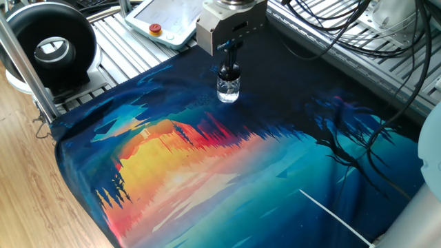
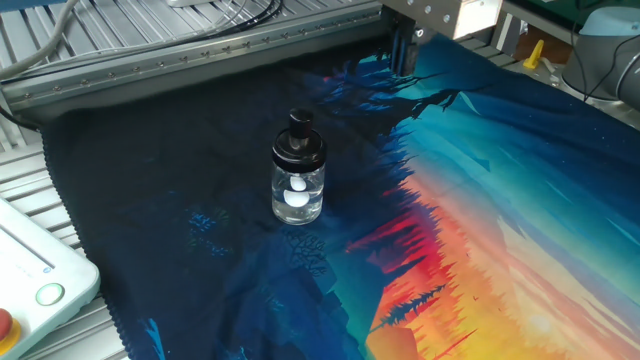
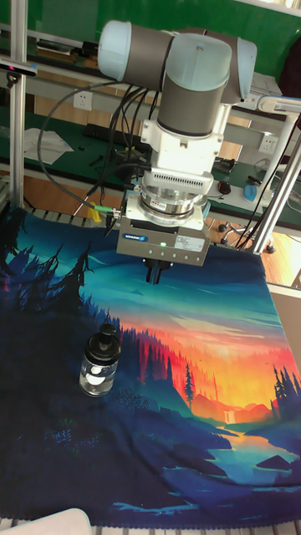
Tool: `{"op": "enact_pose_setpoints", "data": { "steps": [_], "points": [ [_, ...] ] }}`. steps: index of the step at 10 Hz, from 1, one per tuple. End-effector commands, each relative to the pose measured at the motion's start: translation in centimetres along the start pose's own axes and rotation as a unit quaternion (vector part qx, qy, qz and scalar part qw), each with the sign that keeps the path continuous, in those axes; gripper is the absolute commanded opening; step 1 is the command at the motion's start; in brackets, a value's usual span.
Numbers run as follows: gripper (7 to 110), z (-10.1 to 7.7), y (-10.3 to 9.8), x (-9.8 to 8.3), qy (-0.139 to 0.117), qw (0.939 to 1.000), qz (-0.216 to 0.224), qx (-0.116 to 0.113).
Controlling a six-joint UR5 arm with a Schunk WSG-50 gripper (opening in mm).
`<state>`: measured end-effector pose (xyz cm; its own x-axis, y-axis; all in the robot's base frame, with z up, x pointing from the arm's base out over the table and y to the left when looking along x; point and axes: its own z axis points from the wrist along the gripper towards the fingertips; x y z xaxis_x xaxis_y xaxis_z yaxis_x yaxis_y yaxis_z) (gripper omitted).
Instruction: Screw the lid onto the jar
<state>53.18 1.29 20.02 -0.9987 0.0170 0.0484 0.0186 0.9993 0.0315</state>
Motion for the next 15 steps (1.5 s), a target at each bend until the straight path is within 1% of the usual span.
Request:
{"op": "enact_pose_setpoints", "data": {
  "steps": [1, 5, 6, 7, 8, 9, 10, 11, 12, 13, 14, 15],
  "points": [
    [7, -0.2, 0.3, 0.0, 0.0, 1.0, -0.004, -0.007],
    [7, -0.2, 0.4, 0.4, 0.008, 0.9998, -0.018, -0.01],
    [22, -0.2, 0.4, 0.5, 0.009, 0.9996, -0.022, -0.012],
    [22, -0.3, 0.2, 0.9, 0.016, 0.9994, -0.029, -0.008],
    [22, -0.3, 0.2, 0.9, 0.016, 0.9994, -0.029, -0.007],
    [44, -0.3, 0.1, 0.8, 0.015, 0.9994, -0.029, -0.007],
    [44, -0.3, 0.0, 0.8, 0.015, 0.9995, -0.029, -0.004],
    [44, -0.3, 0.1, 0.8, 0.015, 0.9994, -0.029, -0.007],
    [44, -0.3, 0.0, 0.8, 0.014, 0.9995, -0.029, -0.005],
    [22, -0.3, -0.1, 0.7, 0.012, 0.9995, -0.029, -0.005],
    [22, -0.2, -0.2, 0.7, 0.012, 0.9995, -0.029, -0.002],
    [22, -0.2, -0.8, 0.7, 0.013, 0.9994, -0.03, 0.009]
  ]
}}
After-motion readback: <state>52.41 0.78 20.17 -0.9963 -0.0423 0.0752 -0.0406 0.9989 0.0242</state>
